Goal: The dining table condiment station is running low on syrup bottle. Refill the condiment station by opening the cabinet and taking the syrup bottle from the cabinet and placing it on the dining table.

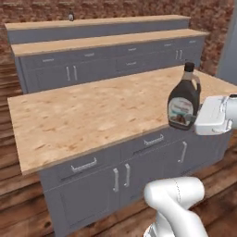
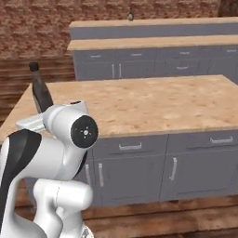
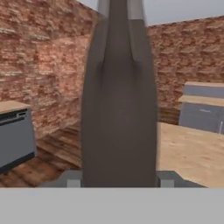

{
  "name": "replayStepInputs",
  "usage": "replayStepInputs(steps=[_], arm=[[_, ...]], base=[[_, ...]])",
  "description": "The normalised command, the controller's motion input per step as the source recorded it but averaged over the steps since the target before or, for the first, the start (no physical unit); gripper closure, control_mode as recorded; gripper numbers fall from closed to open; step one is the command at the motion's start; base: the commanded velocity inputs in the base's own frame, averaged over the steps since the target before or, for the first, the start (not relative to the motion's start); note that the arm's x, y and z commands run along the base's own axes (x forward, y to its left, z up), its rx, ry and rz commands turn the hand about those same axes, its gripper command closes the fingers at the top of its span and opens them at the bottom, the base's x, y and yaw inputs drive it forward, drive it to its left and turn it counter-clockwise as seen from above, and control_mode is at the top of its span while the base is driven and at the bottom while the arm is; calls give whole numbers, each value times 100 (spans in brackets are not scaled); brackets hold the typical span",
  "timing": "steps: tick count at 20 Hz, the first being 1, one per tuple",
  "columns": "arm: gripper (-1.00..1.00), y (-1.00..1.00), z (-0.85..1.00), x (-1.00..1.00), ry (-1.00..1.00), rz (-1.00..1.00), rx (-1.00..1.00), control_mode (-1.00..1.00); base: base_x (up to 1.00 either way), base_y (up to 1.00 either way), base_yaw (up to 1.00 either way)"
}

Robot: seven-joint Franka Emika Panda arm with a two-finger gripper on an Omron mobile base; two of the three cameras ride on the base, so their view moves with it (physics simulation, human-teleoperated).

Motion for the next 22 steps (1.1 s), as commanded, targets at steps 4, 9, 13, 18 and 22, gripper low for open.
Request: replayStepInputs(steps=[4,9,13,18,22], arm=[[100,0,0,0,0,0,0,100],[100,0,0,0,0,0,0,100],[100,0,0,0,0,0,0,100],[100,0,0,0,0,0,0,100],[100,0,0,0,0,0,0,100]], base=[[29,92,40],[8,100,33],[11,100,29],[25,100,25],[73,100,20]])
